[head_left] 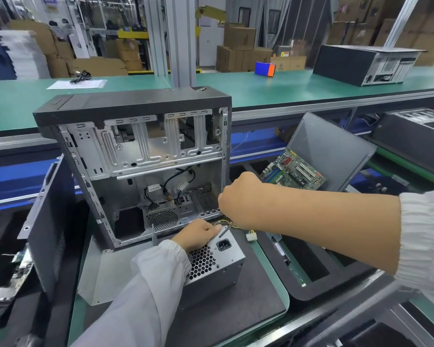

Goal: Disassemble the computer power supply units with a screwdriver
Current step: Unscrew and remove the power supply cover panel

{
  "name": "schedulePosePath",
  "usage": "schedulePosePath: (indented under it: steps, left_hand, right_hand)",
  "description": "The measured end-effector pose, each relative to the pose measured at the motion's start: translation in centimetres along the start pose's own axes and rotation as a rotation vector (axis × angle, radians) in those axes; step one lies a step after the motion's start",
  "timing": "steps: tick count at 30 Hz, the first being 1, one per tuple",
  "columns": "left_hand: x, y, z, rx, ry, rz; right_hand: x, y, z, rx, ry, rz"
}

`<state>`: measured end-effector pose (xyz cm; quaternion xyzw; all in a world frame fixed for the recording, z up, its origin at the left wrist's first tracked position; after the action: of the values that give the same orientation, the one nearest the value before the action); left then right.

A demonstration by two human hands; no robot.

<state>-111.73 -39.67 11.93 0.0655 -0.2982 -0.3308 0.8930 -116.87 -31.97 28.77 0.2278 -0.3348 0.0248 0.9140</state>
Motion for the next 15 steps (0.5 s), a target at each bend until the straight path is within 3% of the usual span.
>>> schedulePosePath:
  steps: [8, 15]
  left_hand:
    - [0.6, 0.7, 0.5, -0.016, -0.08, -0.128]
    - [0.5, 1.3, 0.3, -0.012, 0.022, -0.23]
  right_hand:
    - [-2.0, 1.3, 2.0, -0.024, -0.148, -0.095]
    - [-5.7, 2.0, 2.8, -0.098, -0.328, -0.173]
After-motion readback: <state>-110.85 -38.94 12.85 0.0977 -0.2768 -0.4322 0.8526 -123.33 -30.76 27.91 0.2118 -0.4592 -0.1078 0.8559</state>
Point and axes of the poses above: each hand's wrist, its own y-axis away from the middle knuckle, its own x-axis out of the back of the hand, z = x × y, the point moved 6 cm from there along -y, towards the middle knuckle, and after that the axes turned 6 degrees about y, right-handed, at the moved point
